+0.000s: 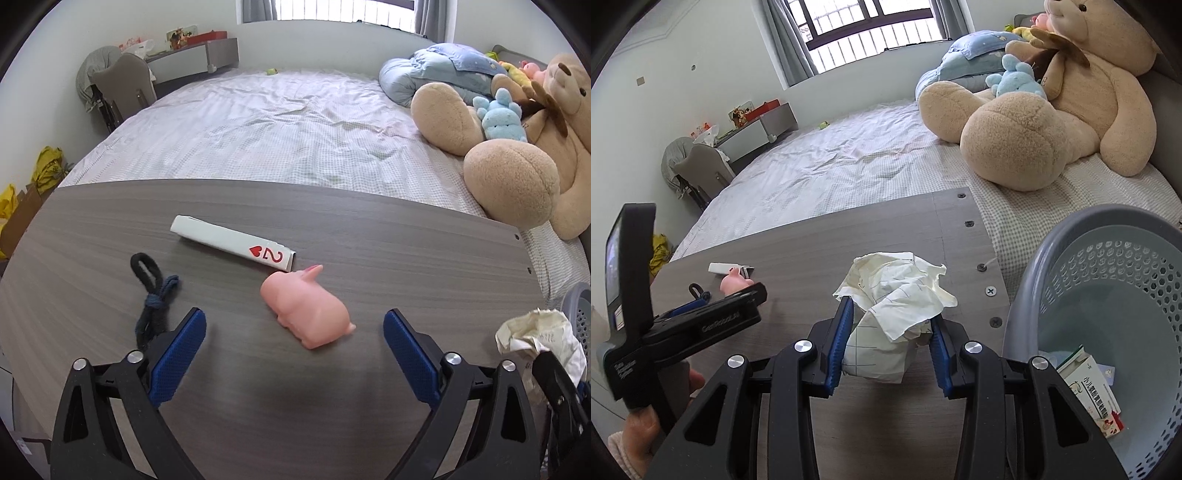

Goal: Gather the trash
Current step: 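Grasp the pink pig toy with the left tool while the right tool holds the paper, then carry the paper and pig toy toward the grey basket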

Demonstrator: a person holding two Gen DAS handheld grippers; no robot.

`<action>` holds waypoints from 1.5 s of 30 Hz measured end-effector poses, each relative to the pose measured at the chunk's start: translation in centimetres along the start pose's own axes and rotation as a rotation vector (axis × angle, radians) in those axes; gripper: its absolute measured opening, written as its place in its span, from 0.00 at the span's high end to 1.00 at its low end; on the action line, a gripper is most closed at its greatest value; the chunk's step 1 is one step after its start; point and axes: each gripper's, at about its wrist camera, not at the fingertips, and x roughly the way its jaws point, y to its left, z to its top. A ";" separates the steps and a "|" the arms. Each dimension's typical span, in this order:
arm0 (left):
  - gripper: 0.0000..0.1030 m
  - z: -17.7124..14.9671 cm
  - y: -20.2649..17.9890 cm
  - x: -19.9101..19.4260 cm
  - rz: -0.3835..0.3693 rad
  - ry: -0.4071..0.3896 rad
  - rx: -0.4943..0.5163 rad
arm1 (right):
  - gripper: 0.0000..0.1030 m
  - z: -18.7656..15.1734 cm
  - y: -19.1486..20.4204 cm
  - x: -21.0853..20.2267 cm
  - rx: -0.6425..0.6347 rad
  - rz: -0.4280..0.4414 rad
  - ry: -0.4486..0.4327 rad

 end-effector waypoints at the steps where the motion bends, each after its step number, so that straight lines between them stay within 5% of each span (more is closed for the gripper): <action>1: 0.18 0.2 0.0 0.2 -0.006 0.004 -0.003 | 0.63 0.0 -0.2 0.1 0.006 0.004 0.004; 7: 0.53 0.4 0.0 0.5 -0.034 0.015 0.005 | 0.63 0.0 -0.6 -0.1 0.025 0.010 -0.002; 18: 0.53 -2.2 0.8 -2.1 -0.065 0.016 0.045 | 0.63 -0.5 0.0 -1.0 0.012 0.014 -0.002; 32: 0.53 -6.0 -0.6 -9.8 -0.146 -0.066 0.141 | 0.63 -3.2 2.2 -7.8 -0.030 0.017 -0.055; 45: 0.53 -7.1 -8.3 -13.4 -0.263 -0.092 0.309 | 0.63 -4.7 -4.6 -13.1 0.107 -0.067 -0.117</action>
